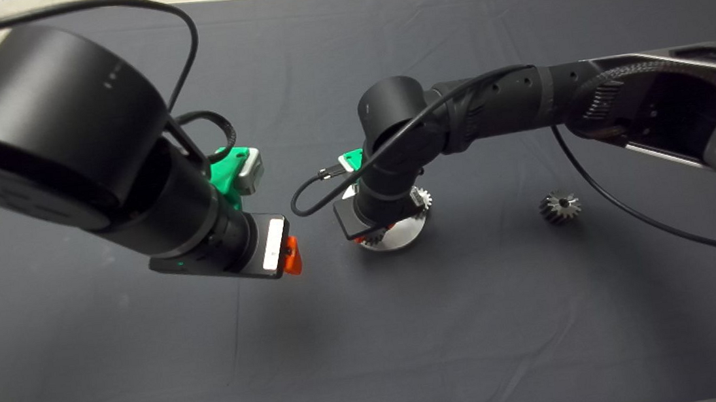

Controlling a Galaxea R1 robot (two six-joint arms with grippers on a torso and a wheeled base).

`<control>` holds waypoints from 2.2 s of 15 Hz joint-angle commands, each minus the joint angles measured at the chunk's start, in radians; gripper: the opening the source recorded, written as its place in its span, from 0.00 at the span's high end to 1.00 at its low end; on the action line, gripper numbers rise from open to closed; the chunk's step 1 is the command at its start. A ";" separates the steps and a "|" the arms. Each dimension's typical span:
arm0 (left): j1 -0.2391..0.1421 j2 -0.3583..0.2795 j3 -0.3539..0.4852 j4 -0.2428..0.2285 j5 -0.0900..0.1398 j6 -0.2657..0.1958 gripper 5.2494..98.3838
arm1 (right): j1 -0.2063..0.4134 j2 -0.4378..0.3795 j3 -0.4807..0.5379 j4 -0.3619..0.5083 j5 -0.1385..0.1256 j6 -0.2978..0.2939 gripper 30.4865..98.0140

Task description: Remove an incorrectly installed larger gear and replace it with the correct smaller gear

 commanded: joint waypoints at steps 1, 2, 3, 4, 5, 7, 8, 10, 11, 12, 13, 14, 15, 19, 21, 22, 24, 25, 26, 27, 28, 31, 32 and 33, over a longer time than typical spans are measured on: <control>-0.018 0.000 0.002 0.011 0.086 -0.005 0.15 | 0.010 0.005 -0.006 -0.013 -0.107 0.006 0.92; -0.018 0.000 0.002 0.011 0.086 -0.005 0.15 | 0.010 0.005 -0.006 -0.013 -0.107 0.006 0.92; -0.018 0.000 0.000 0.011 0.086 -0.005 0.15 | 0.010 0.006 -0.007 -0.013 -0.107 0.006 0.92; -0.018 -0.001 0.000 0.011 0.086 -0.005 0.15 | 0.010 0.009 -0.007 -0.013 -0.107 0.006 0.92; -0.018 0.000 -0.002 0.012 0.086 -0.003 0.15 | 0.010 0.005 -0.010 -0.013 -0.107 0.006 0.92; -0.018 -0.001 0.000 0.012 0.087 -0.003 0.15 | 0.010 0.008 -0.013 -0.013 -0.107 0.005 0.91; -0.018 -0.001 0.000 0.012 0.087 -0.003 0.15 | 0.009 0.010 -0.013 -0.013 -0.107 0.003 0.91; -0.018 -0.001 0.000 0.012 0.086 -0.003 0.15 | 0.010 0.010 -0.015 -0.013 -0.107 0.002 0.90; -0.018 -0.001 0.002 0.012 0.086 -0.003 0.15 | 0.009 0.012 -0.015 -0.013 -0.107 0.002 0.90; -0.018 -0.001 0.000 0.012 0.087 -0.003 0.15 | 0.010 0.010 -0.015 -0.013 -0.107 0.002 0.89; -0.018 -0.001 0.000 0.012 0.087 -0.003 0.15 | 0.010 0.013 -0.015 -0.013 -0.107 0.002 0.89; -0.018 0.000 0.000 0.012 0.087 -0.003 0.15 | 0.010 0.015 -0.013 -0.013 -0.107 0.002 0.87; -0.018 0.000 -0.002 0.012 0.086 -0.003 0.15 | 0.010 0.015 -0.017 -0.013 -0.107 0.002 0.87; -0.018 0.005 -0.002 0.012 0.086 -0.003 0.15 | 0.015 0.015 -0.021 -0.013 -0.107 0.002 0.86; -0.018 0.006 -0.002 0.012 0.086 -0.003 0.15 | 0.015 0.016 -0.023 -0.013 -0.107 0.002 0.84; -0.018 0.006 -0.003 0.012 0.086 -0.003 0.15 | 0.015 0.016 -0.024 -0.013 -0.107 0.001 0.84; -0.018 0.006 -0.003 0.012 0.086 -0.004 0.15 | 0.015 0.028 -0.029 -0.013 -0.107 -0.011 0.80; -0.018 0.006 -0.002 0.012 0.086 -0.003 0.15 | 0.015 0.030 -0.029 -0.013 -0.107 -0.014 0.80; -0.018 0.006 -0.002 0.012 0.086 -0.005 0.15 | 0.013 0.032 -0.029 -0.013 -0.107 -0.014 0.80; -0.018 0.006 -0.002 0.011 0.086 -0.004 0.15 | 0.012 0.032 -0.029 -0.013 -0.107 -0.014 0.80; -0.018 0.006 -0.003 0.012 0.086 -0.003 0.15 | 0.013 0.029 -0.029 -0.013 -0.107 -0.014 0.80; -0.018 0.006 -0.008 0.012 0.087 -0.003 0.15 | 0.023 0.029 -0.027 -0.008 -0.107 -0.014 0.79; -0.018 0.006 -0.009 0.012 0.087 -0.002 0.15 | 0.042 0.024 -0.023 0.004 -0.107 -0.009 0.73; -0.018 0.002 -0.008 0.012 0.087 -0.002 0.15 | 0.064 0.025 -0.015 0.010 -0.107 -0.009 0.72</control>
